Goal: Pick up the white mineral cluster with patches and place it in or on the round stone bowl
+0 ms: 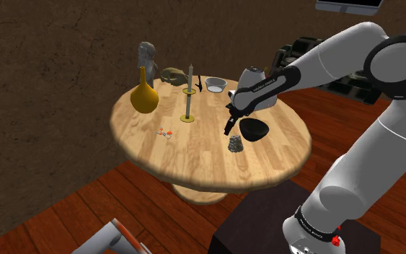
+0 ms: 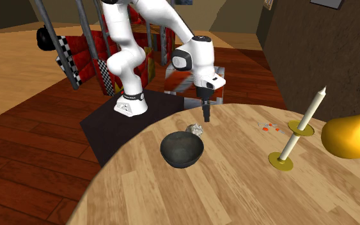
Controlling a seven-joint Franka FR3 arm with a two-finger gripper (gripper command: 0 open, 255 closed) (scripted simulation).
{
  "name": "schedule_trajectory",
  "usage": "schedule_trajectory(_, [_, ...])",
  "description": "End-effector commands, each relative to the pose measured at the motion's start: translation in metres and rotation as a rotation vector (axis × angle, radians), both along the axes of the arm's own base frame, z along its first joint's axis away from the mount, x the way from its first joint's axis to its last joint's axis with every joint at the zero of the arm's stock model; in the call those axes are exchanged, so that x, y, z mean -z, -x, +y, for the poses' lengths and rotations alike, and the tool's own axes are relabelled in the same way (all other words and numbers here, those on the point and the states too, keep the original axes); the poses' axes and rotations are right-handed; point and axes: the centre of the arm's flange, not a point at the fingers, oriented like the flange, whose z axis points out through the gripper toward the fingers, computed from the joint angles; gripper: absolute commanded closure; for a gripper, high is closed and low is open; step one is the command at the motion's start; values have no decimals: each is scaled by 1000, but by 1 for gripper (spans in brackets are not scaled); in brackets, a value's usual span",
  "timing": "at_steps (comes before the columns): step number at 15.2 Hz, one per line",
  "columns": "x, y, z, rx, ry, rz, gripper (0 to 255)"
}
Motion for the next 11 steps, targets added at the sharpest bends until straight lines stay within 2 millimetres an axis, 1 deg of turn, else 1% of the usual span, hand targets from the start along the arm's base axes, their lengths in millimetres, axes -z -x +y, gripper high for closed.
schedule_trajectory(1, [12, -5, -4, -2, 3, -5, 0])
schedule_trajectory(7, [41, -10, -5, -2, 3, -5, 0])
schedule_trajectory(11, [41, -10, -5, -2, 3, -5, 0])
